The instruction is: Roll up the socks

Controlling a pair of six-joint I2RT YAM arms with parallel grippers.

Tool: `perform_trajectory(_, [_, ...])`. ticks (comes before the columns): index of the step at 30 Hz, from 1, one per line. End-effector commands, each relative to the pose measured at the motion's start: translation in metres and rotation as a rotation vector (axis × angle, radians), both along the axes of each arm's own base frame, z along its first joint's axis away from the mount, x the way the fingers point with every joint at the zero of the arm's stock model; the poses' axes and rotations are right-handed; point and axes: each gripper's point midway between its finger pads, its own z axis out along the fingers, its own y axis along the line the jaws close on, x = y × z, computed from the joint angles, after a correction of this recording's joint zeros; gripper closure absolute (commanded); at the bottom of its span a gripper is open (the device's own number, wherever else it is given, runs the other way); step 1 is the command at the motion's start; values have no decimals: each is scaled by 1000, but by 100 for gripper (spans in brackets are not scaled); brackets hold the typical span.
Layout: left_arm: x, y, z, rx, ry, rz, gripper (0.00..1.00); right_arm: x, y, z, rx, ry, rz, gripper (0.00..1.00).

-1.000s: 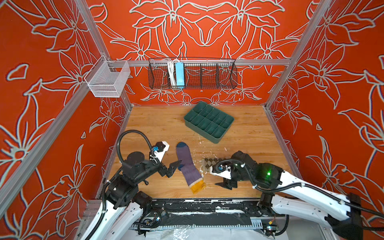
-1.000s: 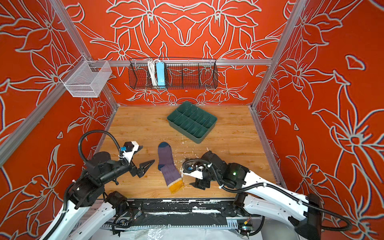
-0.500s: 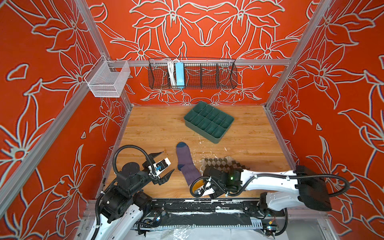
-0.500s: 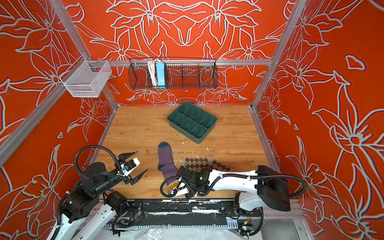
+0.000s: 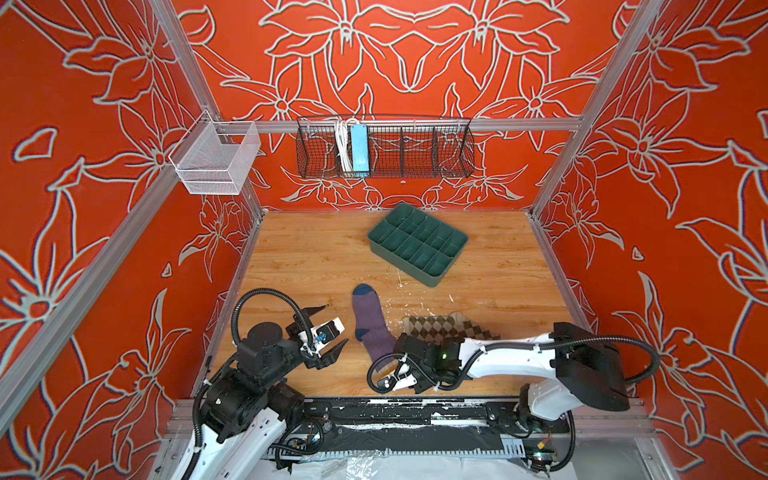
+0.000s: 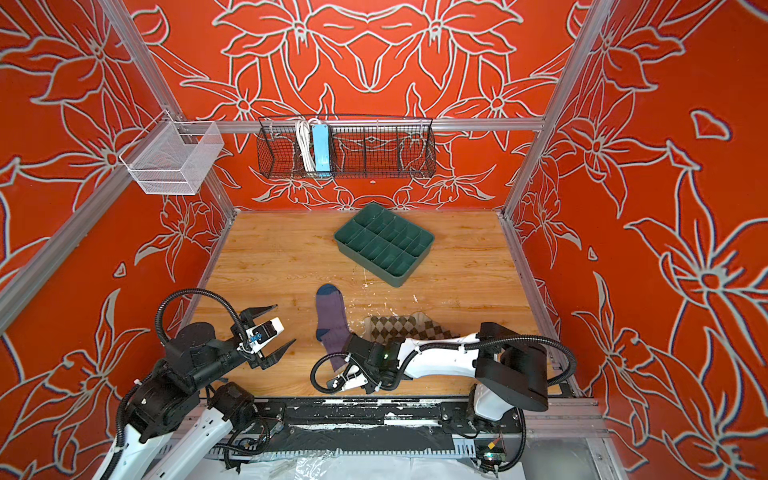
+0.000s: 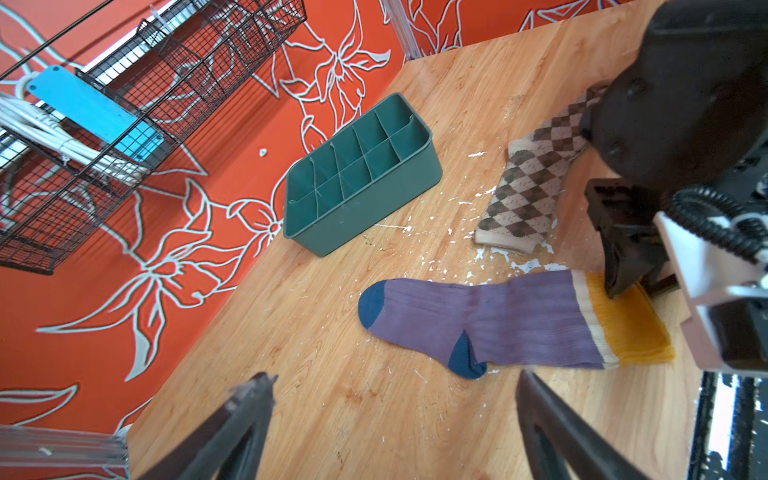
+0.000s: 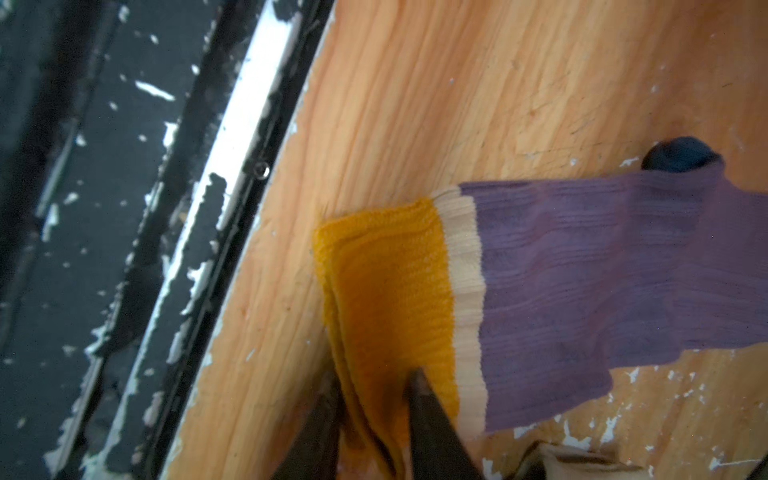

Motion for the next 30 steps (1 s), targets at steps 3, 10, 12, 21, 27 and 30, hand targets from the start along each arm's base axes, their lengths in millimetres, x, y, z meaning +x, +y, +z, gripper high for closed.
perform_trajectory(3, [-6,-8,7,-1,-6,-62,13,-14,-5,-14,-92,114,-12,87])
perform_trajectory(10, [-10,-9,15,36,-32,-97,16,-37,-3,-15,-215,427,-92,92])
perform_trajectory(12, [-12,-10,20,44,-42,-112,16,-43,-2,-15,-263,556,-128,95])
perform_trajectory(21, [-31,-30,32,138,-55,-299,21,-46,12,-17,-341,882,-248,99])
perform_trajectory(27, [-38,-46,-7,298,3,-437,21,-23,22,-34,-333,872,-304,99])
perform_trajectory(30, [-42,-54,-36,363,44,-490,22,-14,26,-40,-319,859,-324,99])
